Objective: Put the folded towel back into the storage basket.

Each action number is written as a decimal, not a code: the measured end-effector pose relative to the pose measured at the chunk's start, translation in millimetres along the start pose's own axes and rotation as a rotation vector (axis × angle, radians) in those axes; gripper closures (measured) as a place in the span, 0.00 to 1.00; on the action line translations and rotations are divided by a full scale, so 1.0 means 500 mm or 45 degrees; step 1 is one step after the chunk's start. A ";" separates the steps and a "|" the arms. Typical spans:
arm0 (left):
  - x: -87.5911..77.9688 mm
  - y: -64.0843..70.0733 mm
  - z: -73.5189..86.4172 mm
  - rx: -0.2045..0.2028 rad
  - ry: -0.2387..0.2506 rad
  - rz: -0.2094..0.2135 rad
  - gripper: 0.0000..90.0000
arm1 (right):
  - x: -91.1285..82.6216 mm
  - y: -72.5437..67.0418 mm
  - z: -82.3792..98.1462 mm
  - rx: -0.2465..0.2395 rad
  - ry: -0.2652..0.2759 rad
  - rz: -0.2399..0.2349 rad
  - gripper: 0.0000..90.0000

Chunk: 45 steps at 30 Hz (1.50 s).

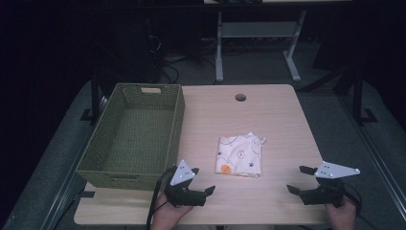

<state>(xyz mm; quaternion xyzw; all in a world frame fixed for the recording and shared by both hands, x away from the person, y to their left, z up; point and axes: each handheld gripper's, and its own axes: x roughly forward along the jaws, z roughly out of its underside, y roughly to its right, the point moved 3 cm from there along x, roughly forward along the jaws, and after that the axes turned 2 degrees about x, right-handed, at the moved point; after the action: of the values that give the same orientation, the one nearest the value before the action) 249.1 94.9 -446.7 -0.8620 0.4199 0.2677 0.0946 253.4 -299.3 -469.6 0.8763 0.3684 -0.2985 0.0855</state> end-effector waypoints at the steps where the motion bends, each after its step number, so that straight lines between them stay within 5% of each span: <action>1: 0.005 0.003 -0.004 -0.005 -0.007 0.008 0.19 | 0.000 0.000 -0.001 -0.004 0.004 0.003 0.15; 9: 0.030 0.006 -0.024 0.022 -0.047 0.049 0.19 | 0.000 0.002 0.000 -0.001 0.005 0.005 0.15; 13: 0.067 0.009 -0.049 0.074 -0.109 0.057 0.19 | 0.002 0.001 0.000 -0.001 -0.003 0.003 0.15; 19: 0.099 0.010 -0.061 0.075 -0.145 0.066 0.19 | 0.001 0.004 -0.001 0.002 0.005 0.004 0.15; 45: 0.231 -0.009 -0.138 0.125 -0.268 0.021 0.23 | -0.002 0.007 -0.002 -0.003 0.024 -0.013 0.15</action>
<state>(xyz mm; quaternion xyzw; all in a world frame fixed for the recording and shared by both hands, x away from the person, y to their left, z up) 337.0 -6.9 -451.6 -0.8200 0.4273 0.3367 0.1780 255.6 -302.0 -468.5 0.8771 0.3739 -0.2903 0.0814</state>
